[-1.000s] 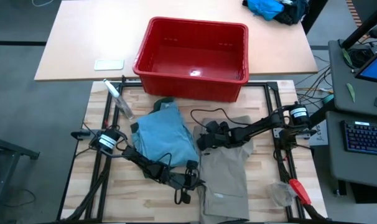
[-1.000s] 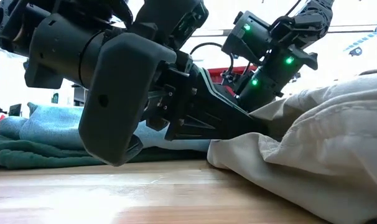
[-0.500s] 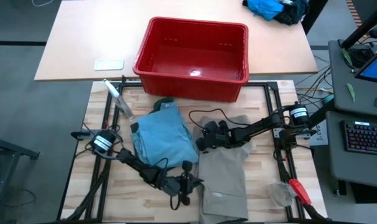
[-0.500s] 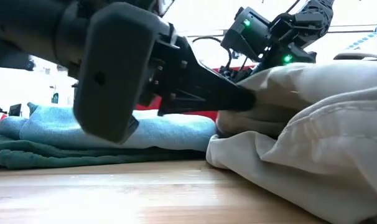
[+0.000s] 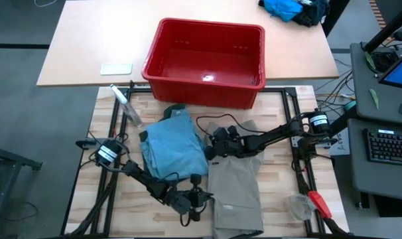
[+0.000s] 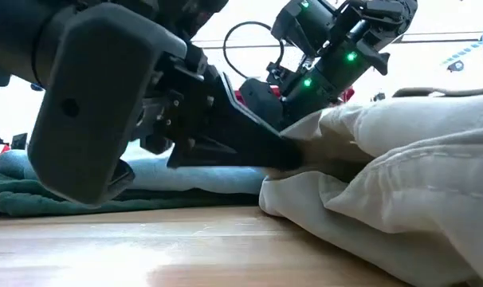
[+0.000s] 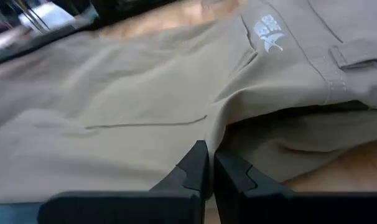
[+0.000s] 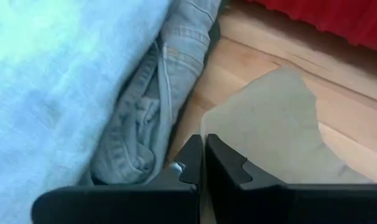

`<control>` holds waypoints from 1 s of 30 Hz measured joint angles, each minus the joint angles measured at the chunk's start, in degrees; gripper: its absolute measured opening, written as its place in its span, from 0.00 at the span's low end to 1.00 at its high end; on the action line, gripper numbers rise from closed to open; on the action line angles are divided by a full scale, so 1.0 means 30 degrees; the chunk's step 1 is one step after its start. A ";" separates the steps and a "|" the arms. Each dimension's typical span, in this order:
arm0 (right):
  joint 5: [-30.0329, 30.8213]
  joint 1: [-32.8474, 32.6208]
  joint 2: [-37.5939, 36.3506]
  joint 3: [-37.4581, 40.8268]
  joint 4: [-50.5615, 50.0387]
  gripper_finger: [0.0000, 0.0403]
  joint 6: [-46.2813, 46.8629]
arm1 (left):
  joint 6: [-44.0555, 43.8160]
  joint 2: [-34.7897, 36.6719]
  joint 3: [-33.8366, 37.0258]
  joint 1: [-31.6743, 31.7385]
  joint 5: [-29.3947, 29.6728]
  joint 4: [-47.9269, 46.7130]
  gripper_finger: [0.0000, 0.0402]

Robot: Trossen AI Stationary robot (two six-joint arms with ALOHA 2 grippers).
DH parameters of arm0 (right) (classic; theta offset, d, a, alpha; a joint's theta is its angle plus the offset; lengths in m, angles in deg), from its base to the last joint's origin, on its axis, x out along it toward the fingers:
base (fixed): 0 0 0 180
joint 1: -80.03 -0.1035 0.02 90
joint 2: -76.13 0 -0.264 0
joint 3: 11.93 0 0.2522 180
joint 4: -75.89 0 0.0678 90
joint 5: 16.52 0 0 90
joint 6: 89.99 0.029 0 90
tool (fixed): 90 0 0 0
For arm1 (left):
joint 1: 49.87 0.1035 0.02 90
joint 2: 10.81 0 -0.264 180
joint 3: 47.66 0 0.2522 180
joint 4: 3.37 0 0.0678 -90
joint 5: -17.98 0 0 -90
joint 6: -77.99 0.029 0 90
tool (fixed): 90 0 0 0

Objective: Fold Laundry from Bin
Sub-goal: Fold the light brown shorts

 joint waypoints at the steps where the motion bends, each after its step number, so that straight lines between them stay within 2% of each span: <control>1: -0.0008 0.0000 0.0000 -0.0009 -0.0163 0.02 0.0008 | -0.0333 0.0000 0.0001 0.0056 -0.0413 -0.0166 0.00; 12: 0.0070 0.0746 0.0983 0.0071 -0.0057 0.02 -0.0814 | -0.1266 0.0000 0.0016 0.0186 -0.1779 -0.0400 0.00; 17: 0.1171 0.1461 0.1366 0.0093 0.0018 0.02 -0.1657 | -0.1751 0.0000 0.0016 0.0172 -0.2410 -0.0363 0.00; 25: 0.1056 0.1282 -0.0568 0.0093 -0.0197 0.02 -0.3489 | -0.1884 0.0003 0.0016 0.0249 -0.2029 -0.0552 0.00; 30: 0.1009 0.0209 -0.2605 0.0111 -0.0683 0.02 -0.5153 | -0.1804 0.0388 0.0016 0.0253 -0.1538 -0.1092 0.07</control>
